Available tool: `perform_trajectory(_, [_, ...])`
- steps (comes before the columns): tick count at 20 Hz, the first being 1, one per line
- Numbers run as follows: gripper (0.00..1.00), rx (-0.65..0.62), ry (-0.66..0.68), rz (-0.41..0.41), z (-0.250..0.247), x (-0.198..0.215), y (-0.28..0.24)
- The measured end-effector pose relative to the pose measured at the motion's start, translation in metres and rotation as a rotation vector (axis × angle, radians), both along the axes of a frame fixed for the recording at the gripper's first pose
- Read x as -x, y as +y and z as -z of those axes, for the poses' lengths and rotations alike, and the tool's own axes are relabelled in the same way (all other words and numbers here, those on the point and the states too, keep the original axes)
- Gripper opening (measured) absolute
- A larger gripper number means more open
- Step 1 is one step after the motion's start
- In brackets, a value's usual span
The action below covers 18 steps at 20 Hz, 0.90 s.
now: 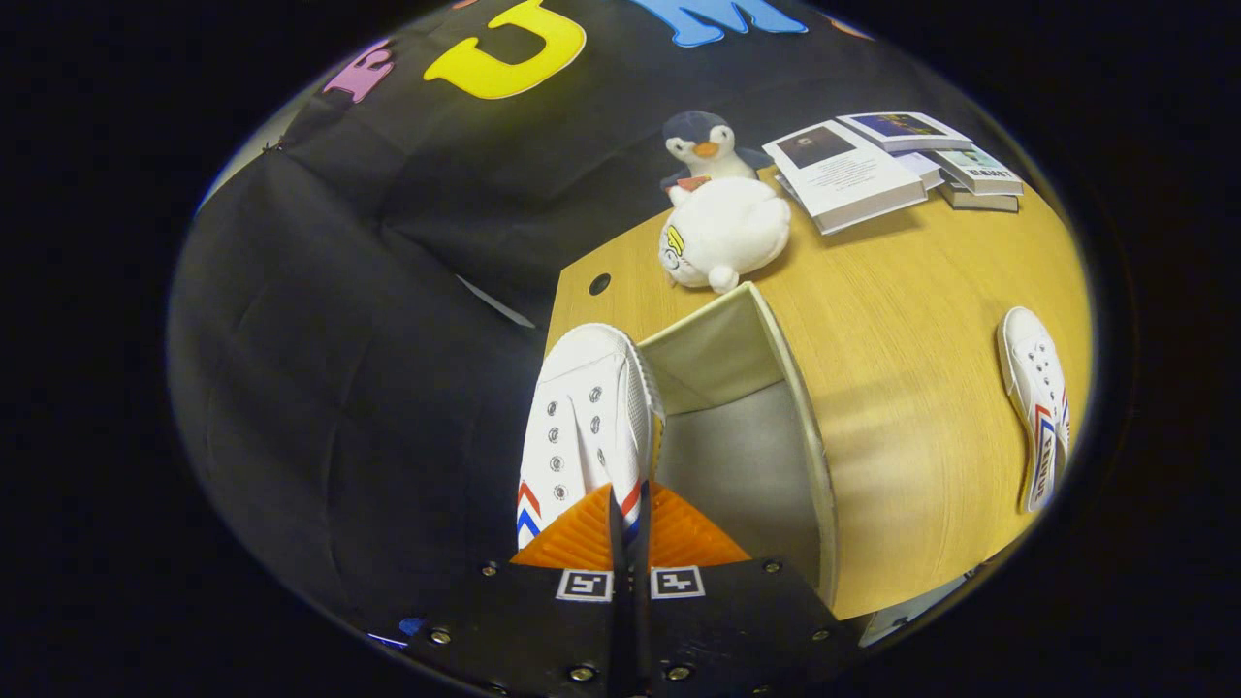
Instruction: Open the storage box then place both shoes into the box .Put the left shoe in first, then the right shoe, with the right side of both shoes facing outward in a uniform manner.
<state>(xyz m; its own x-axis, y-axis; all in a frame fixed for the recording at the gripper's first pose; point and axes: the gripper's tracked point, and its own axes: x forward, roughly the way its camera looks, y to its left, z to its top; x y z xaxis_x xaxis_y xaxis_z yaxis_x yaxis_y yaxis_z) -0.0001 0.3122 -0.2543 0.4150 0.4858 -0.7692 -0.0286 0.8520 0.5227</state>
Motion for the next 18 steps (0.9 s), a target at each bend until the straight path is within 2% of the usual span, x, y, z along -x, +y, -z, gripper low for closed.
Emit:
perform_trajectory(5, [0.0,0.044,0.001,-0.023,0.015,0.005,0.01])
perform_trajectory(13, [0.0,0.088,0.076,0.029,0.06,0.012,0.01])
perform_trajectory(18, [0.01,0.159,0.073,0.012,0.08,0.013,0.009])
